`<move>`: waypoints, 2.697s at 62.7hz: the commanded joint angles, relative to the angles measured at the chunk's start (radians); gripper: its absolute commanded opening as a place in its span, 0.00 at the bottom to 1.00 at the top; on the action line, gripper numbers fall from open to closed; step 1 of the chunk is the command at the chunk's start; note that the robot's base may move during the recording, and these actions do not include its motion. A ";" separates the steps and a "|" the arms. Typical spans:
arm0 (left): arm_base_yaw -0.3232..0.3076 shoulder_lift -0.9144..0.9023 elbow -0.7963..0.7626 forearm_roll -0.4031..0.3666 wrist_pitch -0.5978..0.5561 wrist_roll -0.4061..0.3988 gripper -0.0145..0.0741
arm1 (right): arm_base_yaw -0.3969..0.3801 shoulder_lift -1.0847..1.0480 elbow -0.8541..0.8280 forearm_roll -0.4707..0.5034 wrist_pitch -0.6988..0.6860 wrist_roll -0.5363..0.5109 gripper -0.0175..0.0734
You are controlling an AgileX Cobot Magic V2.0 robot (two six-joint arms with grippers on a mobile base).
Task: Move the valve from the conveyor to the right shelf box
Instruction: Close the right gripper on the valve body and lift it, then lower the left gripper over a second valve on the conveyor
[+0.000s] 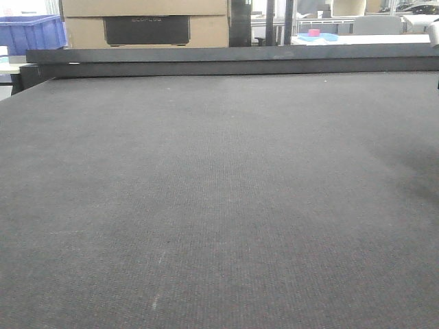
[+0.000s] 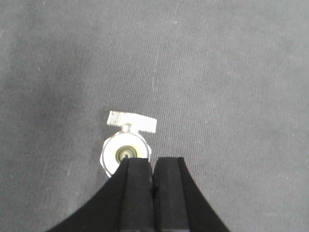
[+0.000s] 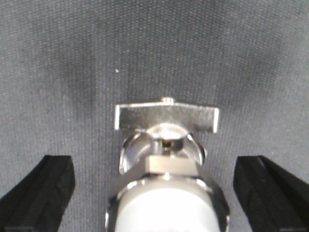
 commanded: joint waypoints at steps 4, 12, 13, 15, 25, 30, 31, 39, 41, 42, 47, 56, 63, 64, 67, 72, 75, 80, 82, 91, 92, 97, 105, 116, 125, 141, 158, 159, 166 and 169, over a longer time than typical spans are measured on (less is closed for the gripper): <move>0.004 -0.001 -0.009 -0.003 0.001 -0.010 0.04 | -0.007 -0.002 -0.005 -0.014 -0.020 -0.001 0.80; 0.004 -0.001 -0.009 -0.003 0.001 -0.010 0.04 | -0.016 -0.002 -0.005 -0.014 -0.017 -0.001 0.80; 0.004 -0.001 -0.009 -0.003 0.001 -0.010 0.04 | -0.019 -0.002 -0.005 -0.014 -0.017 -0.001 0.80; 0.004 -0.001 -0.009 -0.003 0.001 -0.010 0.04 | -0.024 -0.002 -0.005 -0.014 -0.017 -0.001 0.80; 0.004 -0.001 -0.009 -0.003 0.001 -0.010 0.04 | -0.041 -0.002 -0.005 -0.014 -0.006 -0.001 0.80; 0.004 -0.001 -0.009 -0.003 0.001 -0.010 0.04 | -0.041 -0.002 -0.005 -0.014 0.001 -0.001 0.80; 0.004 -0.001 -0.009 -0.003 0.001 -0.010 0.04 | -0.041 -0.002 -0.005 -0.014 0.001 -0.001 0.80; 0.004 -0.001 -0.009 -0.003 0.001 -0.010 0.04 | -0.041 -0.002 -0.005 -0.014 0.002 -0.001 0.80; 0.004 -0.001 -0.009 -0.003 0.001 -0.010 0.04 | -0.041 -0.002 -0.005 -0.014 0.006 -0.001 0.80; 0.004 -0.001 -0.009 -0.003 0.001 -0.010 0.04 | -0.041 -0.002 -0.005 -0.014 0.006 -0.001 0.80; 0.004 -0.001 -0.009 -0.003 0.001 -0.010 0.04 | -0.041 -0.002 -0.005 -0.014 0.006 -0.001 0.80; 0.004 -0.001 -0.009 -0.003 -0.001 -0.010 0.04 | -0.041 -0.002 -0.005 -0.002 0.008 -0.001 0.80; 0.004 -0.001 -0.009 -0.003 -0.001 -0.010 0.04 | -0.041 -0.002 -0.005 0.016 0.011 -0.001 0.76; 0.004 -0.001 -0.009 -0.003 -0.001 -0.010 0.04 | -0.041 -0.002 -0.005 0.020 0.013 -0.001 0.73; 0.004 -0.001 -0.009 -0.003 -0.001 -0.010 0.04 | -0.041 -0.002 -0.005 0.023 0.022 -0.001 0.67; 0.004 -0.001 -0.009 -0.003 -0.001 -0.010 0.04 | -0.041 -0.002 -0.005 0.023 0.036 -0.001 0.51; 0.004 -0.001 -0.009 -0.003 -0.001 -0.010 0.04 | -0.041 -0.002 -0.005 0.023 0.036 -0.001 0.40; 0.004 -0.001 -0.009 -0.003 -0.001 -0.010 0.04 | -0.041 -0.002 -0.005 0.023 0.032 -0.001 0.18; 0.004 -0.001 -0.009 -0.003 -0.001 -0.010 0.04 | -0.041 -0.002 -0.005 0.023 0.032 -0.001 0.10; 0.006 -0.001 -0.009 -0.003 -0.007 -0.010 0.04 | -0.041 -0.002 -0.005 0.023 0.032 -0.001 0.02; 0.005 -0.001 -0.012 -0.003 -0.007 -0.010 0.04 | -0.041 -0.002 -0.005 0.023 0.032 -0.001 0.02; 0.025 0.007 -0.045 -0.012 0.043 -0.037 0.04 | -0.041 -0.002 -0.005 0.023 0.030 -0.001 0.01; 0.075 0.055 -0.123 -0.003 0.165 -0.019 0.04 | -0.041 -0.002 -0.005 0.023 0.023 -0.001 0.01; 0.095 0.148 -0.201 -0.005 0.207 0.206 0.04 | -0.041 -0.002 -0.005 0.023 -0.002 -0.001 0.01; 0.095 0.214 -0.209 -0.005 0.213 0.276 0.04 | -0.041 -0.002 -0.005 0.023 -0.022 -0.001 0.01; 0.093 0.278 -0.209 -0.018 0.210 0.314 0.41 | -0.041 -0.002 -0.005 0.023 -0.038 -0.001 0.01; 0.093 0.339 -0.207 -0.075 0.185 0.314 0.74 | -0.041 0.013 -0.005 0.047 -0.053 -0.001 0.01; 0.093 0.343 -0.207 -0.073 0.185 0.314 0.74 | -0.041 0.013 -0.005 0.047 -0.053 -0.001 0.01; 0.093 0.392 -0.207 -0.073 0.187 0.314 0.74 | -0.041 0.022 -0.005 0.051 -0.054 -0.001 0.01; 0.093 0.413 -0.207 -0.073 0.189 0.314 0.74 | -0.041 0.025 -0.005 0.051 -0.054 -0.001 0.01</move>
